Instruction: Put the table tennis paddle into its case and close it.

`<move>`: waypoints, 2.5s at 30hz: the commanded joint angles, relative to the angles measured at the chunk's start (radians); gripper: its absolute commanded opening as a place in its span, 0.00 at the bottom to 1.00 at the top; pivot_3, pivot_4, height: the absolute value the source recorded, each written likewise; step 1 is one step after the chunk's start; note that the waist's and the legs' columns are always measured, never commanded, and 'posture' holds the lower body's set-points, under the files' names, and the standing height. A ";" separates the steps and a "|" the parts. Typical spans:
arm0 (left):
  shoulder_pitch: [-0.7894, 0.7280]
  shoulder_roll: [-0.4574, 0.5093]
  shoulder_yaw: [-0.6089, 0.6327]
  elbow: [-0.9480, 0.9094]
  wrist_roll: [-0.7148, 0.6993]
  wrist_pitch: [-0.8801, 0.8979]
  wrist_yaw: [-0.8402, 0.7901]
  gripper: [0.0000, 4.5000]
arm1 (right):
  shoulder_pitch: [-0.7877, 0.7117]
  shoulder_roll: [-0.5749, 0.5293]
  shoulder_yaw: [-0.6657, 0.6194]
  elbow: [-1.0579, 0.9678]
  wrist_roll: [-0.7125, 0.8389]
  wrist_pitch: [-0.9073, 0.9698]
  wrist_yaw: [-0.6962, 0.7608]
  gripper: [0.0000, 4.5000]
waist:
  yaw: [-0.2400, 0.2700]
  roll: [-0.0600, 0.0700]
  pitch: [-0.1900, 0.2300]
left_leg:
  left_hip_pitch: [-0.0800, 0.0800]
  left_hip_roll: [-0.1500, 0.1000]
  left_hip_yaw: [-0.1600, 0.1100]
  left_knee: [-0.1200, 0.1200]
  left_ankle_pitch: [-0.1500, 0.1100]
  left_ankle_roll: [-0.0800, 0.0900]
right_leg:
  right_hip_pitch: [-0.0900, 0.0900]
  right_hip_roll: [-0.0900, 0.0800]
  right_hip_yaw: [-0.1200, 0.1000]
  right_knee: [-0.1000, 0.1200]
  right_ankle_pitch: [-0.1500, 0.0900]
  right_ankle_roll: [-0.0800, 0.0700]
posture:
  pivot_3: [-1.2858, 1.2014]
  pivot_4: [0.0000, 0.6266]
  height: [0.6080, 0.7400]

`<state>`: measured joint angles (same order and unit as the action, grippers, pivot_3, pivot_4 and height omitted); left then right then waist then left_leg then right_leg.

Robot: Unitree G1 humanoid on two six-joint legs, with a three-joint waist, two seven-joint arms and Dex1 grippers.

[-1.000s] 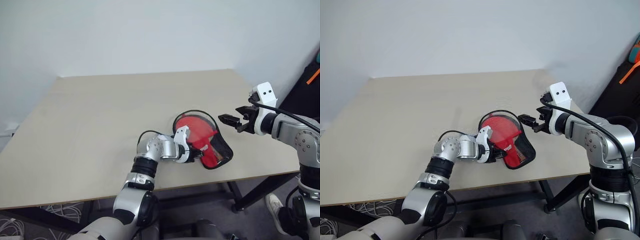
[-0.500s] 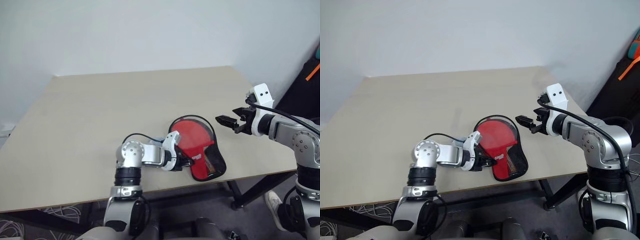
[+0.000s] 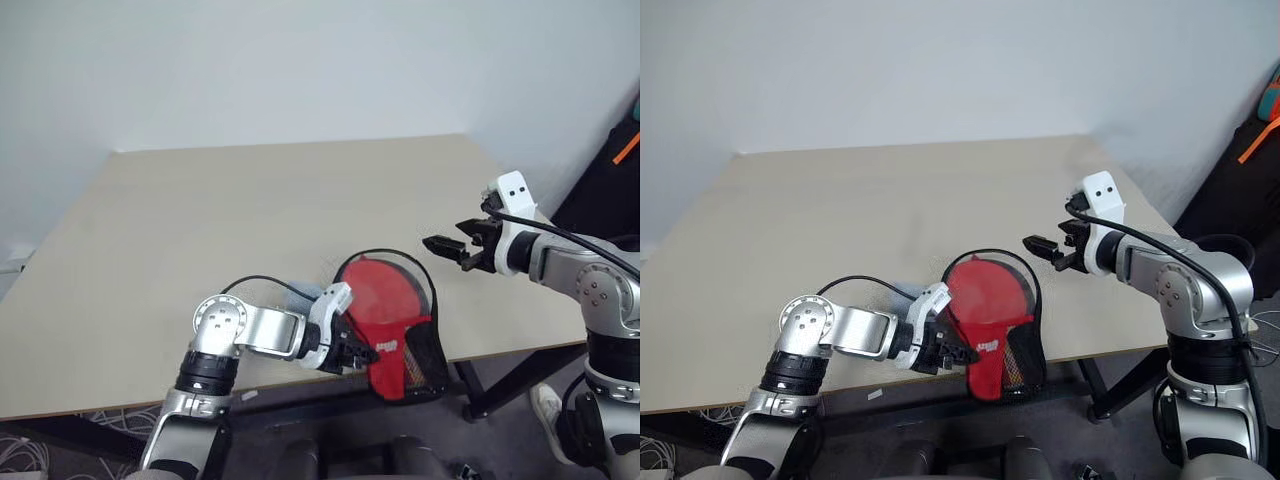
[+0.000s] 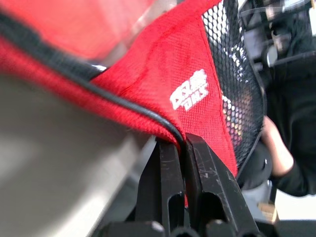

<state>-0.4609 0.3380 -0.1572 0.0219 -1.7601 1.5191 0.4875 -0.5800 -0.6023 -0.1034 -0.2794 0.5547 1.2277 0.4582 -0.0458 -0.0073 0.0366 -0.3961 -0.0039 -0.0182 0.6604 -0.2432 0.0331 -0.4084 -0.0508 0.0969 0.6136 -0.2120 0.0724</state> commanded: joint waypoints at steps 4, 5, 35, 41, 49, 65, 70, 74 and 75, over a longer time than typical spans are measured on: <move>-0.026 0.055 -0.165 -0.071 -0.212 -0.193 0.123 0.01 | -0.038 0.012 -0.012 -0.033 0.009 -0.001 -0.010 1.00 | 0.001 0.000 0.000 | 0.000 0.000 0.001 0.000 0.000 0.000 | 0.000 0.000 0.000 0.000 0.001 -0.002 | 0.52 0.00 1.00; -0.026 0.054 -0.177 -0.074 -0.212 -0.207 0.127 0.01 | -0.039 0.013 -0.013 -0.033 0.009 0.000 -0.011 1.00 | 0.001 0.000 0.000 | 0.000 -0.001 0.001 0.000 0.000 0.000 | 0.000 0.000 0.000 -0.001 0.001 -0.002 | 0.52 0.00 1.00; -0.116 0.346 -0.215 -0.219 -0.212 -0.192 -0.113 0.44 | -0.075 0.022 0.013 0.009 -0.002 -0.012 0.001 1.00 | -0.001 0.000 0.001 | 0.000 0.000 0.003 -0.001 0.000 0.000 | -0.001 0.000 0.000 -0.002 0.001 -0.002 | 0.52 0.00 1.00; -0.164 0.337 -0.176 -0.440 0.253 -0.319 -0.439 0.44 | -0.109 0.003 0.039 0.057 -0.021 -0.054 0.034 1.00 | -0.001 0.000 0.002 | -0.002 -0.001 0.004 -0.001 0.000 0.000 | -0.001 -0.001 0.000 -0.005 0.001 -0.001 | 0.52 0.00 1.00; -0.130 0.227 -0.340 -0.444 0.770 -0.534 -0.738 0.44 | -0.166 -0.012 0.080 0.152 -0.061 -0.127 0.082 1.00 | -0.001 0.001 0.002 | -0.001 0.000 0.004 -0.005 0.000 0.000 | -0.001 0.000 0.001 -0.006 0.001 -0.001 | 0.52 0.00 1.00; -0.019 0.423 0.055 -0.310 0.941 -0.642 -1.080 0.44 | 0.016 0.119 0.111 -0.004 -0.031 -0.106 0.023 1.00 | -0.007 0.001 0.005 | 0.000 0.002 0.004 -0.001 0.000 0.000 | -0.001 0.001 0.000 -0.002 0.001 -0.001 | 0.52 0.00 1.00; 0.094 0.535 0.042 -0.243 1.121 -0.786 -1.208 0.44 | 0.073 0.223 0.157 -0.068 -0.045 -0.095 -0.043 0.63 | -0.008 0.001 0.006 | -0.001 0.002 0.004 -0.002 0.000 0.000 | -0.002 0.001 0.000 -0.002 0.001 -0.001 | 0.52 0.00 1.00; 0.198 0.523 0.057 -0.253 1.153 -0.818 -1.252 0.44 | 0.098 0.309 0.211 -0.051 -0.077 -0.134 -0.093 0.32 | -0.006 0.001 0.006 | -0.001 0.003 0.004 -0.003 0.000 0.000 | -0.003 0.001 0.000 -0.002 0.001 -0.001 | 0.52 0.00 1.00; 0.210 0.510 0.063 -0.252 1.155 -0.820 -1.252 0.44 | 0.104 0.319 0.226 -0.040 -0.090 -0.148 -0.100 0.24 | -0.005 0.001 0.006 | -0.001 0.004 0.004 -0.003 0.000 0.000 | -0.003 0.001 0.000 -0.002 0.001 -0.001 | 0.52 0.00 1.00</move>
<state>-0.2437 0.8581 -0.1266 -0.2031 -0.6121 0.7268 -0.7526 -0.4731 -0.2849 0.1205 -0.3075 0.4883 1.1149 0.3771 -0.0511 -0.0060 0.0426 -0.3971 -0.0002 -0.0145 0.6575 -0.2431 0.0333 -0.4110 -0.0505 0.0959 0.6111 -0.2114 0.0710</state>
